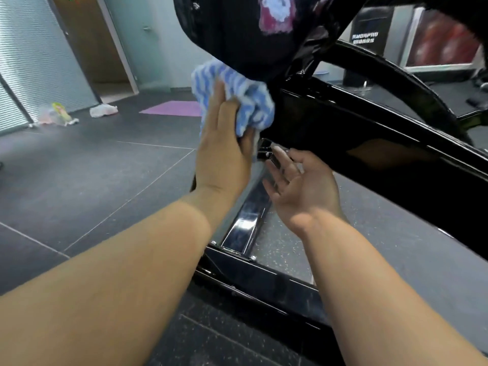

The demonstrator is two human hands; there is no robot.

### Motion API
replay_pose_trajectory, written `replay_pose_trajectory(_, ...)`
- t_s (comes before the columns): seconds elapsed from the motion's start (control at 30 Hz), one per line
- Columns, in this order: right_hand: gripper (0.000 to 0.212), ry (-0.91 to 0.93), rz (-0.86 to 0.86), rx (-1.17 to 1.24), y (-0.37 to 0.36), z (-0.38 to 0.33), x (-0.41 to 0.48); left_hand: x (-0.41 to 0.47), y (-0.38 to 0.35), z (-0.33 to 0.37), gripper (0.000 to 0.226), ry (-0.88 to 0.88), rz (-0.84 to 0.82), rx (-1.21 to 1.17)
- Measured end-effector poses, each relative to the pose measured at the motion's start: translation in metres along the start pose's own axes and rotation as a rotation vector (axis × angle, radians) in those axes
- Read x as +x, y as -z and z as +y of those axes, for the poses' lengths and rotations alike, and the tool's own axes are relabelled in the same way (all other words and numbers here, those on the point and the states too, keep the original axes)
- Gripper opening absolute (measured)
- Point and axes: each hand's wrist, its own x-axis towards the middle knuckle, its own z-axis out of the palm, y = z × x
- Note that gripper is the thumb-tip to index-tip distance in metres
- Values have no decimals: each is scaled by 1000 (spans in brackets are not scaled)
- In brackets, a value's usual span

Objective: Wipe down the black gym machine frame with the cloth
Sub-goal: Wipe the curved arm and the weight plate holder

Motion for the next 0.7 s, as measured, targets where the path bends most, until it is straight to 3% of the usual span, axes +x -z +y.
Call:
replay_pose_trajectory(0.23, 15, -16, 66, -17, 1, -4, -13, 28, 3, 23, 51, 149, 113, -177)
replay_pose_trajectory(0.33, 19, 48, 146, -241, -7, -9, -29, 29, 7, 20, 39, 160, 76, -87)
replay_pose_trajectory(0.43, 18, 469, 362, -544, -26, -18, -41, 39, 21, 0, 13, 178, -58, -183)
replay_pose_trajectory(0.53, 20, 949, 507, -947, -49, -30, -40, 44, 37, -6, 36, 194, -215, -53)
replay_pose_trajectory(0.63, 46, 1033, 593, -1382, -65, -24, -35, 38, 51, 0, 42, 132, -234, -66)
replay_pose_trajectory(0.7, 51, 1043, 633, -1511, -71, -15, -28, 42, 54, 4, 42, 135, -243, -123)
